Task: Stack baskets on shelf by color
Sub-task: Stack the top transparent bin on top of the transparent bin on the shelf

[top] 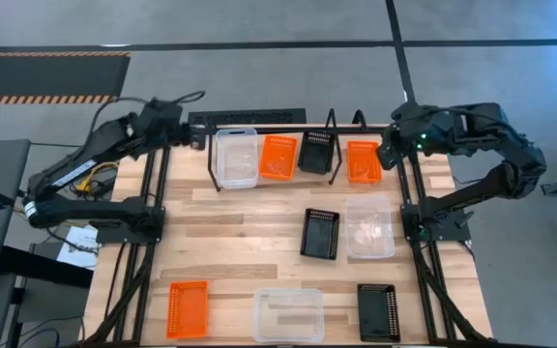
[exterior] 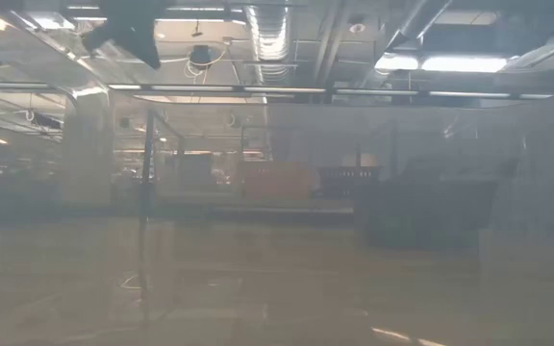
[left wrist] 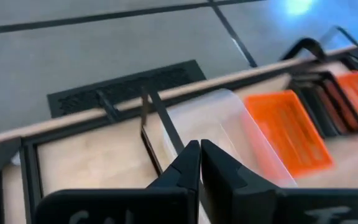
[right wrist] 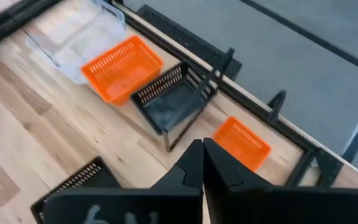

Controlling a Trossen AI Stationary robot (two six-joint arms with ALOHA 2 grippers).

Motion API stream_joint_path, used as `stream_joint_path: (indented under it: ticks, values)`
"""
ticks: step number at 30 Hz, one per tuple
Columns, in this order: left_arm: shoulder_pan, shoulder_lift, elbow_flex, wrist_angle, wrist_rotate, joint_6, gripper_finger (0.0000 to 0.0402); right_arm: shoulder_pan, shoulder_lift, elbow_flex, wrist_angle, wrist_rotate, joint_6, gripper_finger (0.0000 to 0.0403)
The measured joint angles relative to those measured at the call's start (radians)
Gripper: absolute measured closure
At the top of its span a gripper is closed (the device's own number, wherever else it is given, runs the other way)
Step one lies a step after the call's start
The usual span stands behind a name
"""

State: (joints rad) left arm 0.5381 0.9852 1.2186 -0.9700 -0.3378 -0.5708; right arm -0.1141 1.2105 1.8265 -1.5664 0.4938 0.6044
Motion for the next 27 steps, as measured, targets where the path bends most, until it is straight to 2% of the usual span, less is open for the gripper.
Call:
stream_joint_path:
  ticks: [4,6,12,17,21,27]
  values:
    - [-0.135,-0.075,0.000,-0.115,-0.062,-0.097,0.0401,-0.025,0.004,-0.071,-0.004,-0.042,0.008,0.0369]
    - [-0.201,-0.100,0.000,-0.165,-0.092,-0.151,0.0401,-0.041,0.013,-0.111,-0.003,-0.098,-0.024,0.0366]
    - [-0.368,-0.122,0.000,-0.237,-0.177,-0.260,0.0401,-0.052,0.066,-0.206,-0.006,-0.187,-0.043,0.0371]
    - [-0.463,-0.100,-0.001,-0.236,-0.226,-0.299,0.0401,-0.043,0.118,-0.231,-0.005,-0.334,0.080,0.0394]
    - [-0.512,-0.073,-0.001,-0.236,-0.255,-0.312,0.0401,0.021,0.136,-0.247,-0.003,-0.343,0.178,0.0396]
    - [-0.552,-0.036,-0.002,-0.236,-0.259,-0.316,0.0401,0.173,0.113,-0.334,-0.004,-0.316,0.447,0.0361]
